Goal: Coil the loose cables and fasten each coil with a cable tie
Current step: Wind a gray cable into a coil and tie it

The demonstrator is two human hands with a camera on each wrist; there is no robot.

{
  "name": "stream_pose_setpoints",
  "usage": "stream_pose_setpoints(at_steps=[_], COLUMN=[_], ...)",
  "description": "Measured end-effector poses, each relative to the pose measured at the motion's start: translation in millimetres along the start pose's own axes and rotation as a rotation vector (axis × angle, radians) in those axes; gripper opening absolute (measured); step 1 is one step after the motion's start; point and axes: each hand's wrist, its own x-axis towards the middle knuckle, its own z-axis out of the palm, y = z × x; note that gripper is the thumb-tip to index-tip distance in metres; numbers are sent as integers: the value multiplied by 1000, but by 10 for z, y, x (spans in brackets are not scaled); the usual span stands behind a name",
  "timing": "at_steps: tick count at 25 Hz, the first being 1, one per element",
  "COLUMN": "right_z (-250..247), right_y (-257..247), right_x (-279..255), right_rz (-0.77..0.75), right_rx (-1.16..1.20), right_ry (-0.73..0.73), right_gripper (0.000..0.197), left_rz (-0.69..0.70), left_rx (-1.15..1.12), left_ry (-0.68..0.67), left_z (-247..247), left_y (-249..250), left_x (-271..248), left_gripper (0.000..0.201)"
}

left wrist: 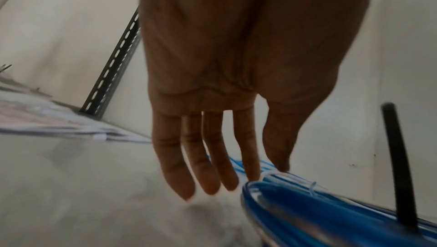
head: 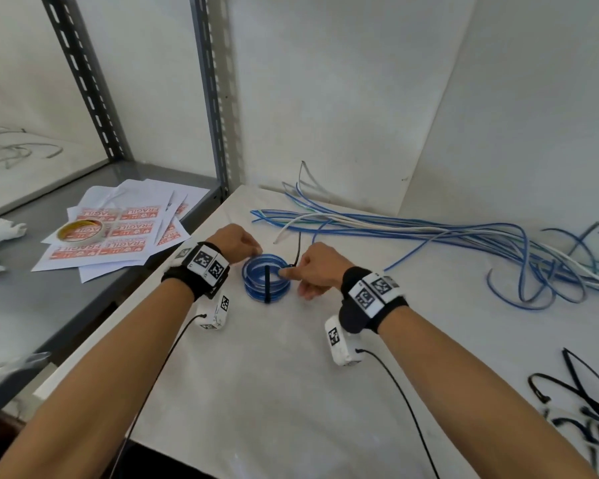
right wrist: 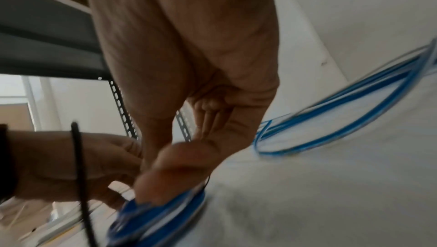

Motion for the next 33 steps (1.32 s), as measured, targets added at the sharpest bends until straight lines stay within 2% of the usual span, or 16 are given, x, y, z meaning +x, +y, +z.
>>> stream_pose_setpoints(at_steps=[3, 6, 8, 9, 11, 13, 15, 17, 19, 22, 24, 26, 27, 29, 31, 33], right_z=[-392, -531, -571, -623, -831, -1095, -1329, -1463, -1519, -1594, -1665, -1748, -1832, -2100, -2413, -2658], right_y=[282, 626, 721, 715, 659, 561, 508, 618, 947, 1692, 2048, 2159, 2151, 1988, 1704, 1419], right_x=[-36, -74, -119, -146, -285, -481, -765, -968, -993, -877, -918, -974, -962, -935, -998, -1179], right_rz=[24, 136, 108, 58, -81, -227, -413, -512, -444, -135, 108, 262, 270, 131, -135, -421], right_rx=[-348, -568, -554, -521, -415, -261, -84, -16, -94, -211, -218, -187, -105, 255, 776, 1224], right_ry=[190, 157, 153, 174, 253, 421, 653, 772, 746, 779, 855, 968, 1034, 1218, 1326, 1281], right_gripper=[45, 51, 33, 21, 3, 11, 10, 16, 18, 25, 19, 26, 30, 31, 25, 22], left_rz=[132, 315, 452, 523, 623, 641, 667, 755, 779, 683, 678, 670, 645, 600, 608, 614], left_rx=[19, -85, -101, -79, -32, -18, -65, -252, -670, -1314, -1548, -1588, -1561, -1474, -1385, -1329], left_ry=[301, 439, 381, 308, 129, 56, 136, 289, 362, 351, 308, 310, 326, 358, 370, 356], left_z=[-157, -171, -66, 16, 260, 449, 487, 367, 136, -276, -491, -536, -469, -223, 52, 280], left_y=[271, 735, 1093, 1251, 1519, 1682, 1789, 1883, 1998, 2087, 2022, 1989, 1997, 2060, 2115, 2147], left_x=[-27, -10, -38, -65, -110, -181, -244, -299, -360, -511, -560, -563, -535, -446, -334, -244], left_gripper=[18, 14, 12, 12, 27, 54, 64, 52, 39, 27, 32, 38, 38, 37, 40, 43])
